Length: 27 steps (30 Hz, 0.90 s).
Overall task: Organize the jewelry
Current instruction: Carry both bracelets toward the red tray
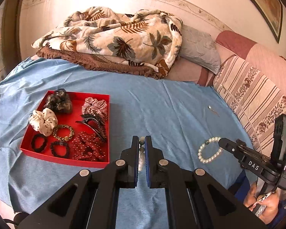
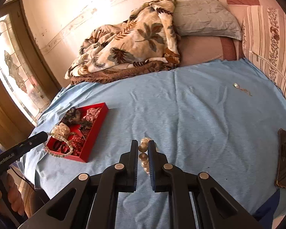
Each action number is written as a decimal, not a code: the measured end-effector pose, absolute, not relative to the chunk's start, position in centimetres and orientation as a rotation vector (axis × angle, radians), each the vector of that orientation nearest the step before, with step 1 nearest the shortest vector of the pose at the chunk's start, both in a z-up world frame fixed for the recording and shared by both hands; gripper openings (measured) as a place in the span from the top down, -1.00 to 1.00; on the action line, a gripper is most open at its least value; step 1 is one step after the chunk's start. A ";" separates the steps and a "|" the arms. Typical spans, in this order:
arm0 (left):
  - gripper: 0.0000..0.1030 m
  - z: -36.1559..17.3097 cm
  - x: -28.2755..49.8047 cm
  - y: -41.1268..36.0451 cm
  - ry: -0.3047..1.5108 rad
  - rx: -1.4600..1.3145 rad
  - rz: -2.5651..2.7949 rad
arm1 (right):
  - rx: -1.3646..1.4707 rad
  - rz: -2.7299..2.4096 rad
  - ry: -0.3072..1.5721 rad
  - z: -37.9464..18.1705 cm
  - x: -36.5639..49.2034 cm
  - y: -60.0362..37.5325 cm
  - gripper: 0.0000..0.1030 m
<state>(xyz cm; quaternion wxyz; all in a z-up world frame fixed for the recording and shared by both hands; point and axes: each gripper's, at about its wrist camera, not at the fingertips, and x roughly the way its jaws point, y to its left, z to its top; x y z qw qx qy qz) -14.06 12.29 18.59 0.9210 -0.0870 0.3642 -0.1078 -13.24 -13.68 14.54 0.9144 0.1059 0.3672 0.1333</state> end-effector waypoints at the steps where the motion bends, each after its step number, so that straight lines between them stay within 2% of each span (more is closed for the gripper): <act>1: 0.90 18.7 -14.2 12.6 0.745 -0.185 -0.218 | 0.215 0.278 0.755 14.7 -13.3 -13.5 0.78; 20: 0.89 21.2 -16.0 22.0 0.663 -0.273 -0.017 | 0.143 0.354 0.763 15.6 -13.7 -9.5 0.78; 27: 0.89 21.6 -16.4 22.3 0.657 -0.220 0.035 | 0.096 0.386 0.769 15.7 -13.5 -7.6 0.78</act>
